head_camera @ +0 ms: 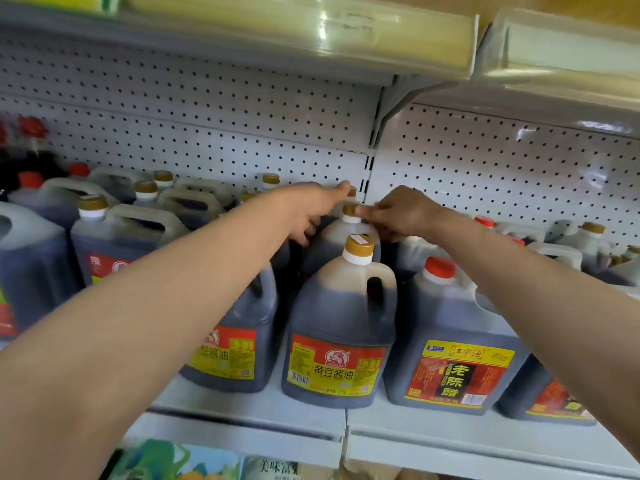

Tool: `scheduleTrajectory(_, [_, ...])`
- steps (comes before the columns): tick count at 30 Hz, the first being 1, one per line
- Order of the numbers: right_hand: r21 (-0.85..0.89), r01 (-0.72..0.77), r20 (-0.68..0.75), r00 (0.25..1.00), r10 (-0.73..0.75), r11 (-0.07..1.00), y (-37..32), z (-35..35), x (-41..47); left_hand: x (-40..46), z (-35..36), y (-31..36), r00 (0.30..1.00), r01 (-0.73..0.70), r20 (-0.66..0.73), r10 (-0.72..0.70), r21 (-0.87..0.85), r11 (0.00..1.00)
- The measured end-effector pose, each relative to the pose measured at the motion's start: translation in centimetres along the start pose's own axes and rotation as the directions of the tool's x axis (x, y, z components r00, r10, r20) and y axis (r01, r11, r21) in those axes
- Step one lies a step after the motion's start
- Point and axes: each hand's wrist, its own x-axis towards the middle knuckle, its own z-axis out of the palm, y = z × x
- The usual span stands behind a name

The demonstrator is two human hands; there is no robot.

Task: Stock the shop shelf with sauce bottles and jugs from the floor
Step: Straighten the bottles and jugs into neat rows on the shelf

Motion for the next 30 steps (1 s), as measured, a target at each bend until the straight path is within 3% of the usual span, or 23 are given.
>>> scheduleTrajectory(2, [-0.133,0.069,-0.191,0.977,-0.094,0.989,-1.2,-1.0,-0.2,-1.2,-2.8,1.1,0.993,-0.115,-0.024,0.114,-0.002,0.993])
scheduleTrajectory(5, [-0.054,0.216,-0.305,0.926,-0.222,0.975,-4.1,-1.8,-1.0,-3.1,-7.7,1.3,0.968,-0.234,-0.084,0.235,0.025,0.972])
scheduleTrajectory(10, [-0.059,0.311,-0.121,0.941,-0.316,0.949,-9.4,0.2,-0.4,-3.6,-12.7,-4.2,0.955,-0.172,-0.241,0.172,0.020,0.985])
scheduleTrajectory(18, [-0.062,0.302,0.040,0.953,-0.300,0.951,-15.4,4.5,2.2,-2.5,-12.7,-11.0,0.998,0.021,-0.056,-0.036,-0.246,0.969])
scheduleTrajectory(26, [-0.033,0.219,0.026,0.976,-0.218,0.975,-15.8,6.0,3.4,-2.5,-12.5,-12.0,0.998,0.024,0.058,-0.007,-0.297,0.954])
scheduleTrajectory(30, [-0.030,0.213,0.024,0.977,-0.212,0.977,-16.1,5.9,3.0,-1.8,-12.6,-12.6,0.999,0.026,0.052,-0.011,-0.293,0.956])
